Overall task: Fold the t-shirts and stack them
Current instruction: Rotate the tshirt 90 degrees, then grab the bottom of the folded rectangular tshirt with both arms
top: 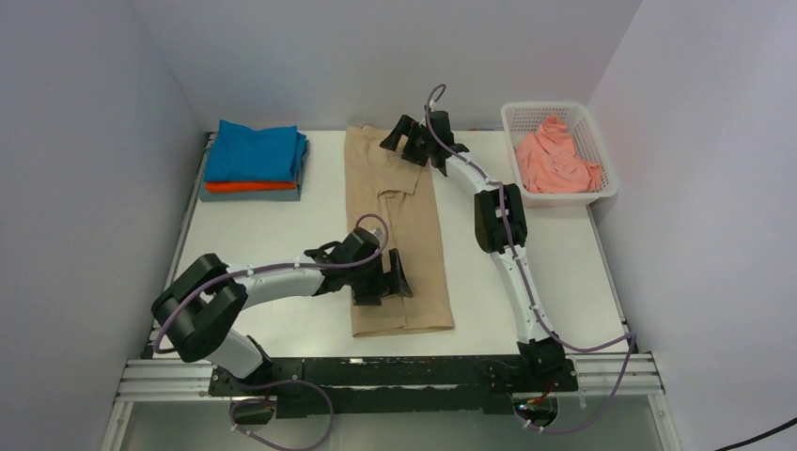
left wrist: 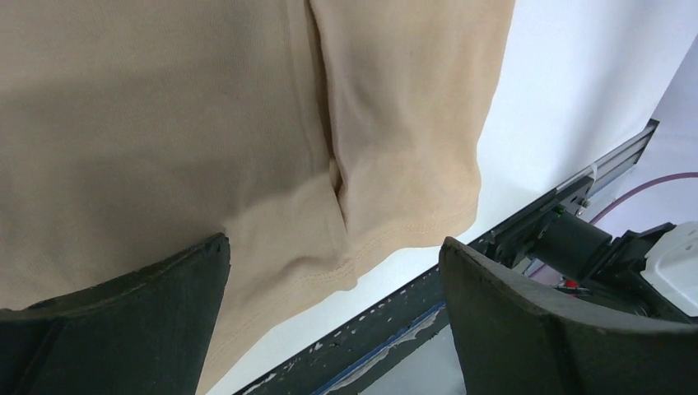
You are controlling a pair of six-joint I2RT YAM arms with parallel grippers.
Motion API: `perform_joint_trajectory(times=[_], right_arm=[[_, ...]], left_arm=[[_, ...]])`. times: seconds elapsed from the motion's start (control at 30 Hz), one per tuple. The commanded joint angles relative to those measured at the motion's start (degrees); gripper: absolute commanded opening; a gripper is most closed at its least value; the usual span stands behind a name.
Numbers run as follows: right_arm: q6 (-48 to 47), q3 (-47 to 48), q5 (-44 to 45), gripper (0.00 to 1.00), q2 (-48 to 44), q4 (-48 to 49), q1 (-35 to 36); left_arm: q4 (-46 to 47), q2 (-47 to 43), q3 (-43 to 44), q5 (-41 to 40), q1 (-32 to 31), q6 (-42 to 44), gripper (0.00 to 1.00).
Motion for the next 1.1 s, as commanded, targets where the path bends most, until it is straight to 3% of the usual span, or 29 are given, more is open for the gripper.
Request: perform_joint_trajectory(times=[0.0, 0.17, 0.43, 0.6, 0.77, 0.87, 0.93, 1.07], right_arm=[[-4.0, 1.4, 3.9, 1.0, -6.4, -9.2, -0.2], [-11.7, -7.4, 6.7, 1.0, -20.1, -9.9, -0.2], [-10.3, -57.5, 7.0, 1.0, -51.5, -2.0, 0.2], [-6.3, -80.3, 9.4, 1.0, -69.4, -4.6, 3.1], [-4.2, -93.2, 11.6, 1.0, -82.0, -10.9, 6.4], [-5.5, -97.4, 11.3, 1.0, -87.8, -16.0, 6.9], [-6.1, -98.8, 9.4, 0.99, -90.3, -19.0, 7.6], [-4.2, -103.3, 6.4, 0.98, -92.5, -19.4, 10.9]], left_arm=[[-2.6, -6.2, 0.8, -3.9, -0.4, 3.3, 0.99], [-9.1, -13.1, 5.9, -8.3, -0.4, 10.9, 0.99], [-19.8, -25.6, -2.7, -16.2, -0.2, 13.1, 1.0], [-17.9, -31.1, -10.6, -11.3, -0.2, 12.5, 0.99], [-12.8, -29.9, -15.8, -6.5, -0.3, 10.9, 0.85], [-11.4, -27.7, -17.2, -3.7, -0.3, 10.4, 0.7], [-11.4, -26.6, -18.2, -3.3, -0.3, 10.0, 0.59], [-12.2, -24.6, -19.2, -2.3, -0.3, 9.3, 0.51]])
